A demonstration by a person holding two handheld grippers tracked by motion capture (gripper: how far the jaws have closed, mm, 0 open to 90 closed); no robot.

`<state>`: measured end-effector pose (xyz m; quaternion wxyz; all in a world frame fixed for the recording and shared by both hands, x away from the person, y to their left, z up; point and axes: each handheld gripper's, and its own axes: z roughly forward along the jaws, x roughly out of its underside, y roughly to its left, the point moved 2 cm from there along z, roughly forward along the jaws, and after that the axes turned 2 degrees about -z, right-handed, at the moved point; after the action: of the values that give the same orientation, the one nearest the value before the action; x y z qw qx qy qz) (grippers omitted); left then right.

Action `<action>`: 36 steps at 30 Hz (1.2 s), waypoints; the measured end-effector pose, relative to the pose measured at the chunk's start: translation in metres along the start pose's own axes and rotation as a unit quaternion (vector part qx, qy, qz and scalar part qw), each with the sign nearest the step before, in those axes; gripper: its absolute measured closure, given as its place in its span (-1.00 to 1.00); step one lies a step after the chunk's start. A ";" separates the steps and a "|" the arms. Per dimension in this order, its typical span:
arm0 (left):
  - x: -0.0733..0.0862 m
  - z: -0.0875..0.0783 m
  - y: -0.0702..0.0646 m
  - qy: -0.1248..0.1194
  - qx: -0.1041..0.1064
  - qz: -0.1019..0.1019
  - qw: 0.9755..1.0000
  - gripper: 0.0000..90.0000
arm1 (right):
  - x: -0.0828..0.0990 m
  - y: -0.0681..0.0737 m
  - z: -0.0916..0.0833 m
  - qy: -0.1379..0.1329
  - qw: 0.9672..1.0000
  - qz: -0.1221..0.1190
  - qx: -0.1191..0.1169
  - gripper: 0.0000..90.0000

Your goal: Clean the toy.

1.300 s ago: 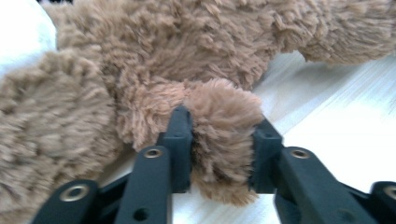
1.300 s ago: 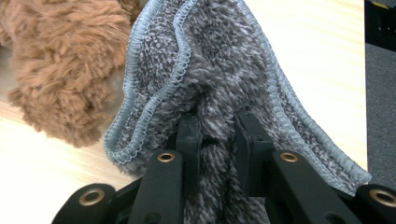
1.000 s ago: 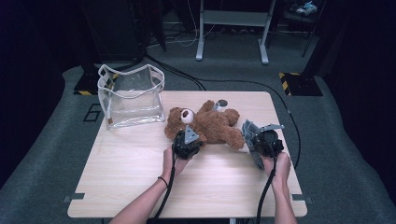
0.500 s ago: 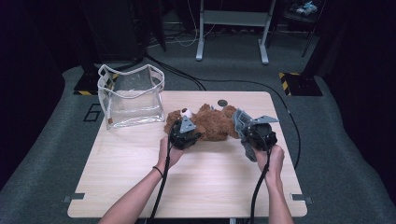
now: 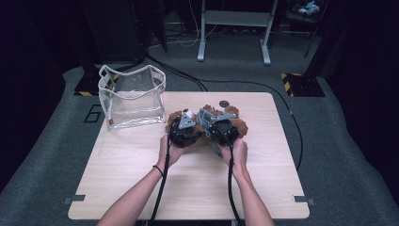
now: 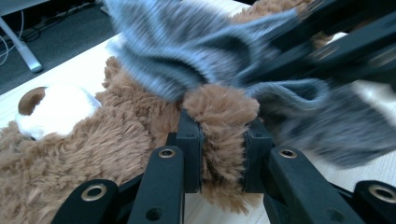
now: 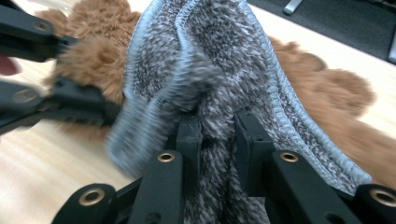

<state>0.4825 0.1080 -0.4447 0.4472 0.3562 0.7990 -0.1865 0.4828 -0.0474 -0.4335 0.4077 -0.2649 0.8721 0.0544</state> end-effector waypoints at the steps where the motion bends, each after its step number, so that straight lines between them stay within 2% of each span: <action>1: 0.000 0.000 0.001 0.001 0.000 0.001 1.000 0.65 | 0.000 0.002 0.005 0.004 1.000 0.006 -0.002 0.64; 3: 0.001 -0.002 0.003 0.004 0.000 0.001 1.000 0.65 | 0.001 0.004 0.015 0.004 1.000 0.006 -0.001 0.64; 5: 0.001 -0.003 0.004 0.002 0.002 -0.002 1.000 0.65 | 0.002 0.004 0.017 0.007 1.000 0.012 0.004 0.65; 11: -0.002 -0.004 0.005 0.001 0.006 -0.003 1.000 0.65 | 0.006 -0.007 0.013 0.007 0.999 0.010 0.033 0.65; 12: -0.003 -0.005 0.006 0.002 0.007 -0.004 1.000 0.65 | 0.008 -0.015 0.010 0.006 0.999 0.014 0.046 0.65; 14: -0.004 -0.005 0.007 0.002 0.007 -0.003 1.000 0.65 | 0.010 -0.018 0.009 0.006 0.999 0.019 0.049 0.65; 15: -0.005 -0.006 0.009 0.002 0.006 -0.003 1.000 0.65 | 0.013 -0.029 0.005 0.007 0.998 0.026 0.065 0.65; 16: -0.005 -0.006 0.009 0.002 0.006 -0.003 1.000 0.65 | 0.013 -0.029 0.005 0.007 0.998 0.026 0.065 0.65; 17: -0.005 -0.007 0.010 0.002 0.005 -0.004 1.000 0.65 | 0.016 -0.038 0.003 0.007 0.997 0.032 0.075 0.65; 18: -0.005 -0.007 0.011 0.007 0.007 -0.004 1.000 0.65 | 0.016 -0.038 0.003 0.007 0.997 0.032 0.075 0.65; 20: -0.005 -0.007 0.012 0.005 0.006 -0.006 1.000 0.65 | 0.019 -0.049 0.000 0.006 0.996 0.044 0.083 0.65; 22: -0.006 -0.008 0.012 0.009 0.011 -0.005 1.000 0.65 | 0.023 -0.059 -0.003 0.007 0.994 0.056 0.095 0.65; 23: -0.006 -0.008 0.013 0.009 0.008 0.000 1.000 0.65 | 0.026 -0.069 -0.006 0.008 0.992 0.069 0.104 0.65; 24: -0.006 -0.008 0.013 0.009 0.008 0.000 1.000 0.65 | 0.026 -0.069 -0.006 0.008 0.992 0.069 0.104 0.65; 29: -0.007 -0.007 0.012 0.011 0.010 -0.003 1.000 0.65 | 0.033 -0.089 -0.015 0.007 0.987 0.100 0.124 0.65; 31: -0.008 -0.007 0.014 0.013 0.016 -0.005 1.000 0.65 | 0.035 -0.090 -0.018 0.003 0.987 0.102 0.125 0.64; 32: -0.008 -0.007 0.014 0.011 0.017 -0.011 1.000 0.65 | 0.035 -0.090 -0.020 -0.001 0.988 0.093 0.124 0.64; 36: -0.010 -0.007 0.017 0.016 0.019 -0.013 1.000 0.64 | 0.031 -0.072 -0.030 -0.019 0.991 0.073 0.108 0.64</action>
<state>0.4942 0.1197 -0.4318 0.4247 0.3574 0.8070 -0.2016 0.4824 -0.1309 -0.4282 0.4450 -0.1541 0.8822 -0.0052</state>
